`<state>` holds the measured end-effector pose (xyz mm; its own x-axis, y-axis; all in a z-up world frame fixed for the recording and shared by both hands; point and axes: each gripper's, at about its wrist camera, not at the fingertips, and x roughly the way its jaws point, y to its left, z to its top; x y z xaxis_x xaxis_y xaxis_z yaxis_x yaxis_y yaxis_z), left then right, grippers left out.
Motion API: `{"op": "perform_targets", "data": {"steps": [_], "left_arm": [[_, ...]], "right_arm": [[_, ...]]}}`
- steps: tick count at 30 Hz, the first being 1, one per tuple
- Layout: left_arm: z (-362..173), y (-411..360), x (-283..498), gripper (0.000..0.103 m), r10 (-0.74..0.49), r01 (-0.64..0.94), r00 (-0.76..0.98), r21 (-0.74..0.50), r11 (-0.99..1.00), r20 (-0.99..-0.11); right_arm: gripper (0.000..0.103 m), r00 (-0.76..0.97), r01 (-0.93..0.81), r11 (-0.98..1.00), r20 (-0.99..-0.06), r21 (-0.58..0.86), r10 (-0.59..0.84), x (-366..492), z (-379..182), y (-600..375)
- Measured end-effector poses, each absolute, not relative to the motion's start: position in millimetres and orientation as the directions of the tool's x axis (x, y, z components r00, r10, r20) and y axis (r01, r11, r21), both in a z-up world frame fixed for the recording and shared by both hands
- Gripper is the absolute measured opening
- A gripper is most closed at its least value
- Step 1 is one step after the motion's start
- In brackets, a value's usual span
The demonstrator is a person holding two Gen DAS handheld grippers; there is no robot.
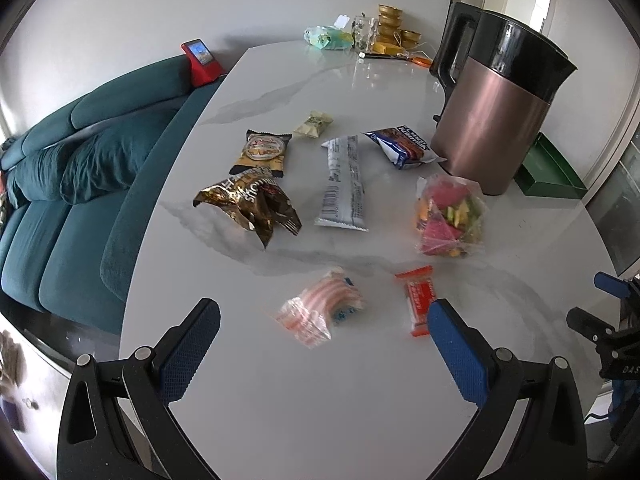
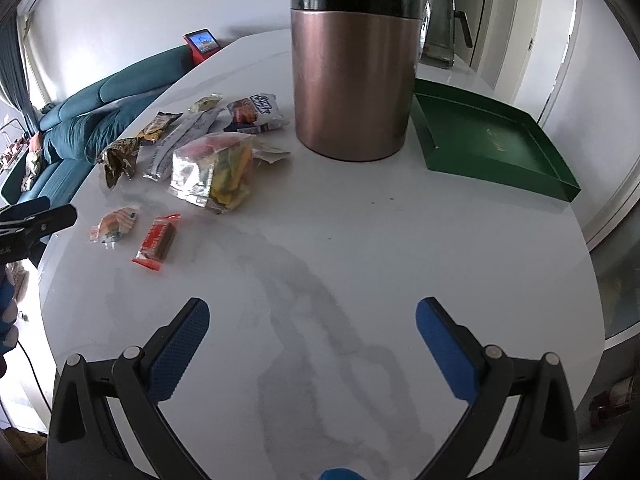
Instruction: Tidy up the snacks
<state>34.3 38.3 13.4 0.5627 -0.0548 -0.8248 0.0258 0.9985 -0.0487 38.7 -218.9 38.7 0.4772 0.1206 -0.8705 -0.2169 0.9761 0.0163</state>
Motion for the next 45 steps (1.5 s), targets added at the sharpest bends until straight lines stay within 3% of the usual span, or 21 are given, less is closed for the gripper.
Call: {"op": "perform_targets", "data": {"steps": [15, 21, 33, 45], "left_arm": [[33.4, 50.1, 40.6, 0.102, 0.005, 0.019, 0.631, 0.022, 1.000, -0.776], [42.4, 42.1, 46.7, 0.102, -0.041, 0.041, 0.639, -0.019, 0.999, -0.768], [29.3, 3.9, 55.1, 0.102, -0.093, 0.176, 0.593, 0.016, 0.984, -0.800], [17.8, 3.7, 56.0, 0.102, -0.093, 0.196, 0.554, 0.022, 0.980, -0.827]], "right_arm": [[0.103, 0.496, -0.219, 0.976, -0.860, 0.005, 0.116, 29.8, 51.0, -200.9], [0.103, 0.513, -0.203, 0.979, -0.852, -0.003, 0.104, 28.2, 57.2, -206.9], [0.103, 0.509, -0.148, 0.989, -0.858, -0.013, 0.064, 24.5, 55.0, -226.2], [0.103, 0.496, -0.132, 0.991, -0.867, -0.015, 0.053, 25.2, 51.6, -229.1]]}}
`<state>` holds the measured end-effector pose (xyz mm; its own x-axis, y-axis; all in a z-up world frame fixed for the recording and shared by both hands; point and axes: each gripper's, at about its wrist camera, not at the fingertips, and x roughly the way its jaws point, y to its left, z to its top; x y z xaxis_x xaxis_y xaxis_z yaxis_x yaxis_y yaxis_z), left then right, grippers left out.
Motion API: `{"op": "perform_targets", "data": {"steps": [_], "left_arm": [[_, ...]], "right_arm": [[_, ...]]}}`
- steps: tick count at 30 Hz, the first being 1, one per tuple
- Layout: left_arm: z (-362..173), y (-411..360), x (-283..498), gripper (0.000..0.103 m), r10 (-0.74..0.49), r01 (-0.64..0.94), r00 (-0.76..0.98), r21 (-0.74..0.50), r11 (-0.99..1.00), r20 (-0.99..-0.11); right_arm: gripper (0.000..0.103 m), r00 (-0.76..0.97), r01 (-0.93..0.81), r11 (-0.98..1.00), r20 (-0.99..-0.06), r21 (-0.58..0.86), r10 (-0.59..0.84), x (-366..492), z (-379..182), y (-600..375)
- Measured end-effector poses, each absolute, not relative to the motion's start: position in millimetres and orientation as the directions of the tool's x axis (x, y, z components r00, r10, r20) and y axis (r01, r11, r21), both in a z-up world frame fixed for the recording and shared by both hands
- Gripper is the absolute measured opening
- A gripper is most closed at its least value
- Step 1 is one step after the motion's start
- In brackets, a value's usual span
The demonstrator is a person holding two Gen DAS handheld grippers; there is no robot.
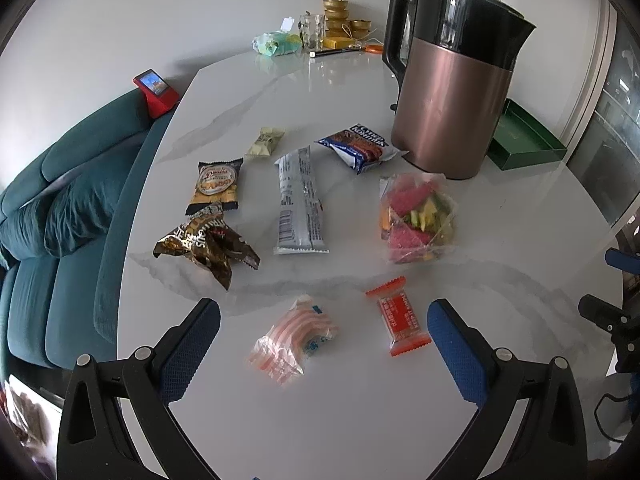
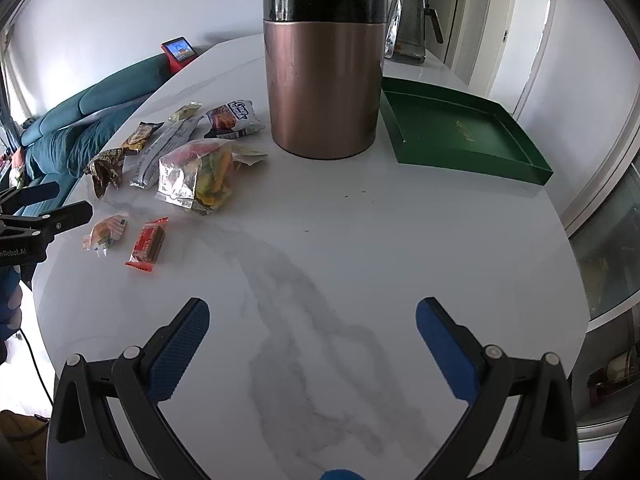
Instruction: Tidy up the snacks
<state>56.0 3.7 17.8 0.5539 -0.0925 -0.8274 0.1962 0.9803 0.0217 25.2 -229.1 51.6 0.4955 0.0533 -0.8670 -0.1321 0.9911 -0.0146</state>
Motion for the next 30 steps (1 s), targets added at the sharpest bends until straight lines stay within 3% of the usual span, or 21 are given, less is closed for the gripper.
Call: {"op": "perform_targets", "data": {"steps": [30], "left_arm": [[1.4, 12.3, 68.5, 0.102, -0.082, 0.171, 0.522, 0.010, 0.985, -0.849]], "right_arm": [[0.103, 0.457, -0.162, 0.987, -0.887, -0.011, 0.065, 41.8, 35.9, -224.0]]}}
